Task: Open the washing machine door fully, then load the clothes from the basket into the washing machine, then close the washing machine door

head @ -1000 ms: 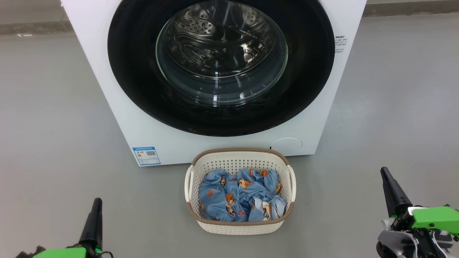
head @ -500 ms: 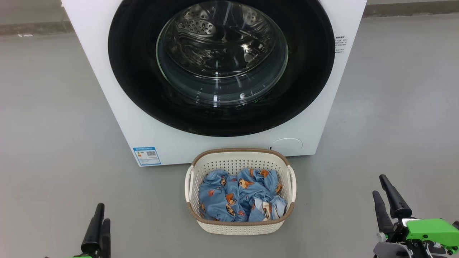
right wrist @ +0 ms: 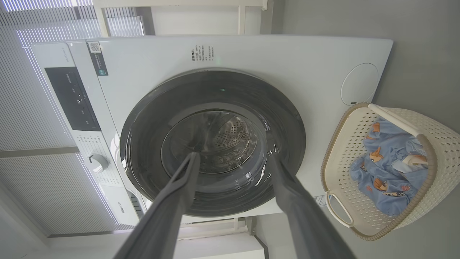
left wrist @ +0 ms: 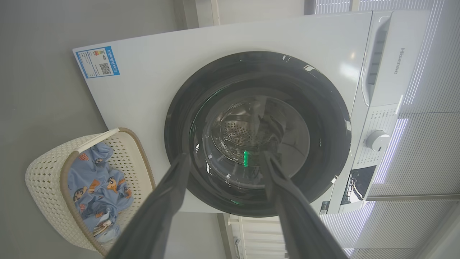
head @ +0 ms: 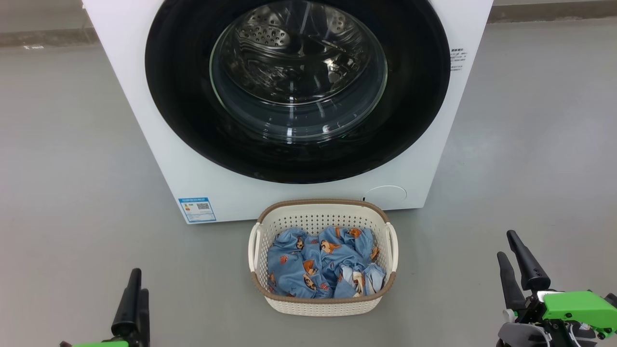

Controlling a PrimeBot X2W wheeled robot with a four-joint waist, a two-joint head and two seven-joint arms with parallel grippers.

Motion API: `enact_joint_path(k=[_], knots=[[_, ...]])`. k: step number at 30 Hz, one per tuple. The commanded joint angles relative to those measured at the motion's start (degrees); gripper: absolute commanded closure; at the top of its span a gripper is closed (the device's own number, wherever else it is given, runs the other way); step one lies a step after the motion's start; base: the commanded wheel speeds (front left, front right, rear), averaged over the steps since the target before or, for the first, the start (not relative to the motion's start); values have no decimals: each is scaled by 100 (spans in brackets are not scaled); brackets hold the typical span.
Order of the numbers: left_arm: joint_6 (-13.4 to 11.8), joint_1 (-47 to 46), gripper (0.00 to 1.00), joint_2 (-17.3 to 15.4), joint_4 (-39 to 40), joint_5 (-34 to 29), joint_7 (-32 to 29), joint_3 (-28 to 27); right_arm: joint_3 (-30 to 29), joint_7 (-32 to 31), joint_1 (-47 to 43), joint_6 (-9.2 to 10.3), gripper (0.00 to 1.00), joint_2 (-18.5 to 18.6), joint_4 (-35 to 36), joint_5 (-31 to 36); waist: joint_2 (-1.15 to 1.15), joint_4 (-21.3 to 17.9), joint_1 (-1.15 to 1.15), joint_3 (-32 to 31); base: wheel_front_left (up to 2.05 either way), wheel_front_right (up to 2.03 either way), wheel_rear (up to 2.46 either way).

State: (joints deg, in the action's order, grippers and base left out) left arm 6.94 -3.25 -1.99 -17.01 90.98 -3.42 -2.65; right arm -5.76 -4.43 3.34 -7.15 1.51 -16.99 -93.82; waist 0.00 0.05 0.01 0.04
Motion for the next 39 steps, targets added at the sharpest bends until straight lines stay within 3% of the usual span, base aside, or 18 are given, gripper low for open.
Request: enact_joint_path(k=[1, 22, 39], knots=[[10, -217, 0, -64, 182, -60, 51, -24, 43, 45, 260, -11, 0, 59, 193, -63, 0, 0, 0, -2, 0, 0, 0], [20, -336, 0, -202, 232, -723, 459, 227, 481, 509, 388, -16, 0, 265, 377, 580, 0, 11, 0, -45, 0, 0, 0], [27, -434, 0, -287, 258, -1835, 752, 340, 871, 878, 547, -20, 0, 501, 387, 1629, 0, 12, 0, -55, 0, 0, 0]])
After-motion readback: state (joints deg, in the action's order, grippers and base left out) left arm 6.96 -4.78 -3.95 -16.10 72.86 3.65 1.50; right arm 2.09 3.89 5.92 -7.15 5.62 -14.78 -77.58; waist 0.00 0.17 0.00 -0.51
